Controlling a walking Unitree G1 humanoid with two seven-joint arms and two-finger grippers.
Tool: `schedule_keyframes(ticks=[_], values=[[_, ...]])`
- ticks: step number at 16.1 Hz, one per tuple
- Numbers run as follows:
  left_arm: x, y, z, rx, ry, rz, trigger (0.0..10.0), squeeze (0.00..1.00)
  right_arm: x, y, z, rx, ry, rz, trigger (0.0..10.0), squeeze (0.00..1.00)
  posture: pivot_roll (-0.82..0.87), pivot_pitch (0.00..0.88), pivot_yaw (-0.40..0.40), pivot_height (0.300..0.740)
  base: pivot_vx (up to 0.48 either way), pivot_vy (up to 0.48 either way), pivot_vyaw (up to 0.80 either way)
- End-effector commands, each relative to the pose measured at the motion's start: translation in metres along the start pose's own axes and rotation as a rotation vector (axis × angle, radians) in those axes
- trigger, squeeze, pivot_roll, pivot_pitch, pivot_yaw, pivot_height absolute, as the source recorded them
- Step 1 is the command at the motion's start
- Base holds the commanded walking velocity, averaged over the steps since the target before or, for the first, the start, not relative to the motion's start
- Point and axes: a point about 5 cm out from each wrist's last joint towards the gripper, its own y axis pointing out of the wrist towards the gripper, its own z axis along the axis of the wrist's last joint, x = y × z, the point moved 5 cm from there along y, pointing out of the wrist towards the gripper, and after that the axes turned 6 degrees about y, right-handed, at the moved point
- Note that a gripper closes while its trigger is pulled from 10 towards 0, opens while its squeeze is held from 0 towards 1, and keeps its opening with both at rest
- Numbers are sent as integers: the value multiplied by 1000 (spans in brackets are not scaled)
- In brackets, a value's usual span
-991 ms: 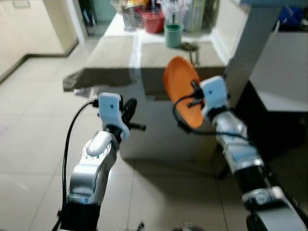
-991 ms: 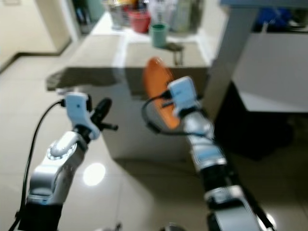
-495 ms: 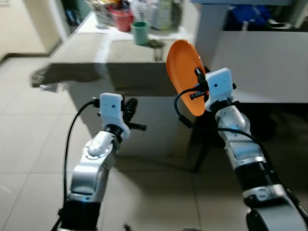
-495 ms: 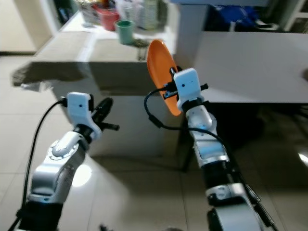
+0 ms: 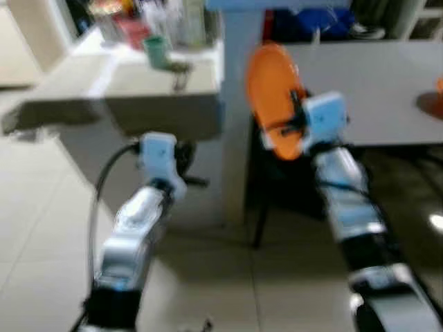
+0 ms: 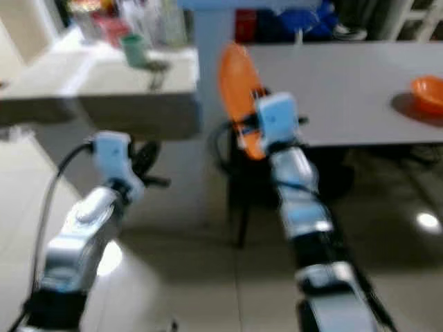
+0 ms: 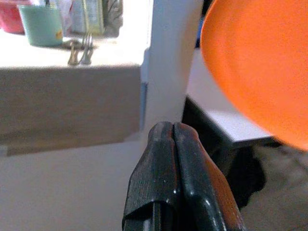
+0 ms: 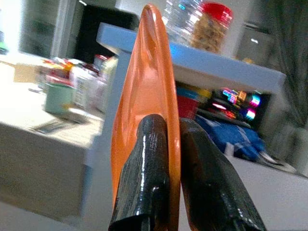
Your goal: Setting the table
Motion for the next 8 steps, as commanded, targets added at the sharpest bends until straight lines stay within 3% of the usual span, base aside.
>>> schedule_keyframes(ticks=[1, 8], values=[[4, 3, 6, 20, 7, -7, 10000, 0, 10, 4, 19, 77, -10, -25, 10000, 0, -112, 0, 57, 740, 270, -394, 0], [9, 3, 7, 23, 15, -21, 10000, 0, 10, 1, 28, 115, 11, -17, 10000, 0, -118, 0, 62, 740, 261, -400, 0]])
